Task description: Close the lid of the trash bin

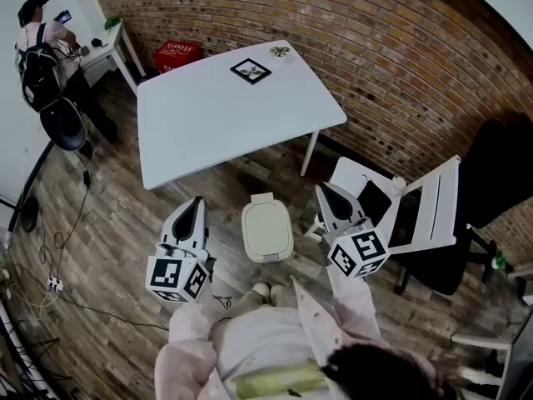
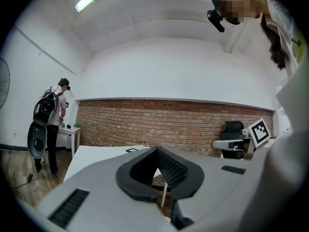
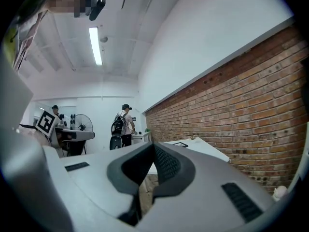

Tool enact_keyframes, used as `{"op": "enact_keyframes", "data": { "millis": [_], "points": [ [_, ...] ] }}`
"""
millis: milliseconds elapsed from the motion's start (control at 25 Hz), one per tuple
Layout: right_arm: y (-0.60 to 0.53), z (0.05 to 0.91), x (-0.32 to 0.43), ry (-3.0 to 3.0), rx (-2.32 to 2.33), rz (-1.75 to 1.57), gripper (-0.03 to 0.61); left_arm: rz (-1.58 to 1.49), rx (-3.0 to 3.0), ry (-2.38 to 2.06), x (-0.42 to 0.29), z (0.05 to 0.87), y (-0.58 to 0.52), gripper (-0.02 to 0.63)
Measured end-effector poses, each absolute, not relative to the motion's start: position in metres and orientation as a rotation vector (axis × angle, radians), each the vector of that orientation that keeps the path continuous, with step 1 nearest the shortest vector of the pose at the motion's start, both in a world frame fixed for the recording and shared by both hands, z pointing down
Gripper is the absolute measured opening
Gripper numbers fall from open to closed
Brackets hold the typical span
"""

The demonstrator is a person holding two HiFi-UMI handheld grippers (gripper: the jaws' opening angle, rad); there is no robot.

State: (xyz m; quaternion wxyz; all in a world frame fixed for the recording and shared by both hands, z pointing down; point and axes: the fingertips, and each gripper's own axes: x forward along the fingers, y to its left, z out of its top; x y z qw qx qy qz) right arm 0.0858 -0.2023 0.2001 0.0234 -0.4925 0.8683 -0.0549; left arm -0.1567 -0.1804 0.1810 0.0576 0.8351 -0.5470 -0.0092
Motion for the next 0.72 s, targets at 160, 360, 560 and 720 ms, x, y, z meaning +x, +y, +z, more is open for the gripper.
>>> {"op": "enact_keyframes", "data": {
  "millis": [160,360,560,720],
  "points": [
    [-0.204,0.200,0.089,2.681,-1.532,-0.174,0.003,-0.018,2.529,-1.657,-0.155,0.184,-0.184,-0.008],
    [-0.207,0.204,0.090,2.678,-1.540,-0.177,0.003,-0.007,2.527,-1.663,-0.155,0.186,-0.189,-0.008],
    [-0.210,0.208,0.089,2.690,-1.548,-0.181,0.003,-0.005,2.516,-1.668,-0.157,0.189,-0.190,-0.008],
    [-0.213,0.211,0.087,2.692,-1.545,-0.193,0.003,0.000,2.510,-1.672,-0.158,0.192,-0.191,-0.008]
  ]
}}
